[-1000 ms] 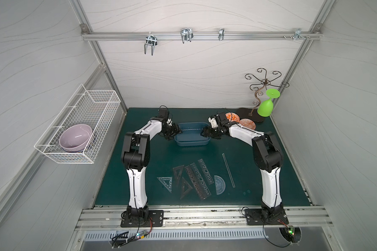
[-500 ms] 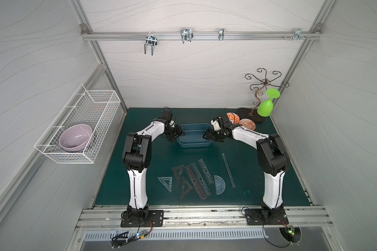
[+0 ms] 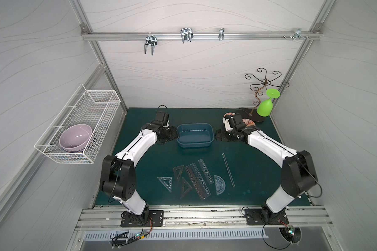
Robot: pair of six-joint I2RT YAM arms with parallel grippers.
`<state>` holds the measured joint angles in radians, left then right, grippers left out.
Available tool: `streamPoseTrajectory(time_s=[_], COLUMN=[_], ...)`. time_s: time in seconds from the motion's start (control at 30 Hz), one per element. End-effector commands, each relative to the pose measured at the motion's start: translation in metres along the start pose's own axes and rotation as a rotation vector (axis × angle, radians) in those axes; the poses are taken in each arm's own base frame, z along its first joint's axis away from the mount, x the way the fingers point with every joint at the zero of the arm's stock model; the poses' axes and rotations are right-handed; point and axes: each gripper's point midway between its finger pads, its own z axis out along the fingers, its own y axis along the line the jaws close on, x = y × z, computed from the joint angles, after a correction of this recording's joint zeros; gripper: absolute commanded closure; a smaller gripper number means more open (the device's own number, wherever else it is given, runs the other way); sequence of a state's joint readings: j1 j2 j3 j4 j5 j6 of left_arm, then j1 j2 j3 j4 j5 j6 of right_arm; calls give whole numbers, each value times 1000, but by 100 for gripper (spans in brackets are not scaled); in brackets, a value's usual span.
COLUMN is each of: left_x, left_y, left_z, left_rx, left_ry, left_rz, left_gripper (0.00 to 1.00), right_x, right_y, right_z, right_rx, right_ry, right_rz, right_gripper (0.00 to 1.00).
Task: Put the scattered rulers into the storage box
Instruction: Pick up the ruler from the center of the board.
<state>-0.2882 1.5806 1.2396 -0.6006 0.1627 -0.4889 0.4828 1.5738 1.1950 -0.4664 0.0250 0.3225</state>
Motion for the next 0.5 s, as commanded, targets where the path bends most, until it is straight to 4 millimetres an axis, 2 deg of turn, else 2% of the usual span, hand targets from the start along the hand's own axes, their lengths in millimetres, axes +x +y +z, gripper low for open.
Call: streamPoseTrajectory(time_s=[0.0,0.07,0.13,0.23,0.3,0.47], left_x=[40,56,69,81,86,92], left_y=[8,5,5,9,9,8], left_z=[4,-1,-6,-10,-10,-7], left_rx=[-58,-47,-42,-43,-33,-20], left_ry=[86,119,142,173,190,225], left_rz=[96,132,156,189,205,210], left_gripper=[33,34,35,35,35,36], right_x=[54,78,98,124,137,155], right_y=[-40,-45,-38,-33,-34,-30], right_z=[-14,-16,-11,1,10,21], right_rx=[164,169,121,137,147,129], right_ry=[100,133,160,234,288,344], right_rz=[18,35,55,38,32,24], right_gripper=[18,24,35,40,44,48])
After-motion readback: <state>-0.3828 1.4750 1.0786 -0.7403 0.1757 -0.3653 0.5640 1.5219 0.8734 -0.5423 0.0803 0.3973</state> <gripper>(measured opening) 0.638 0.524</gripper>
